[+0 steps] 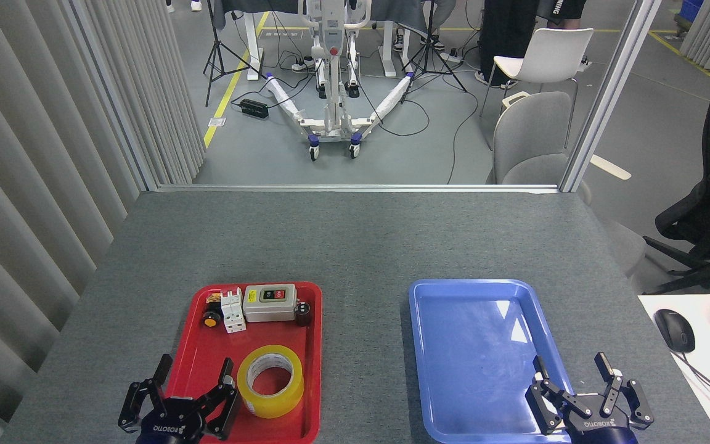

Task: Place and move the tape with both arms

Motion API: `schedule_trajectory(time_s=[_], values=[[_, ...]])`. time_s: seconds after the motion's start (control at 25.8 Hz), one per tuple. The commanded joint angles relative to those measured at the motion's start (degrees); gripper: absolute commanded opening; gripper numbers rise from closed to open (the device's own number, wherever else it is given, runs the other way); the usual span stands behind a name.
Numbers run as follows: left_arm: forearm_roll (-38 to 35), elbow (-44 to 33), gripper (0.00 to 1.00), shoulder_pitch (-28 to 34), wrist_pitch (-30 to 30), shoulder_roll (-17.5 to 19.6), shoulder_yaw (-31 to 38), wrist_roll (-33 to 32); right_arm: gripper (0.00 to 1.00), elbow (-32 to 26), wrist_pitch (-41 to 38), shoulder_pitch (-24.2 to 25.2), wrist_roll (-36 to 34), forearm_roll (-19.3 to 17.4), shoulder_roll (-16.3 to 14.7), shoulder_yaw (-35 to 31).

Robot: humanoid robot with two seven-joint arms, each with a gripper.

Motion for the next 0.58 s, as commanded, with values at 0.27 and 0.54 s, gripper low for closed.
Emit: schedule_trajectory(time_s=[0.27,0.54], values=[[-0.42,3.78,1.0,-6.15,4.5,-0.62,-1.97,4.88,1.0,0.01,0.41,0.05,0.01,0.07,0.11,0.0],[-0.33,14.06,1.0,-16.7,5.91,-0.53,-2.67,4.27,1.0,0.01,0.41,0.05,0.01,0.07,0.37,0.0]])
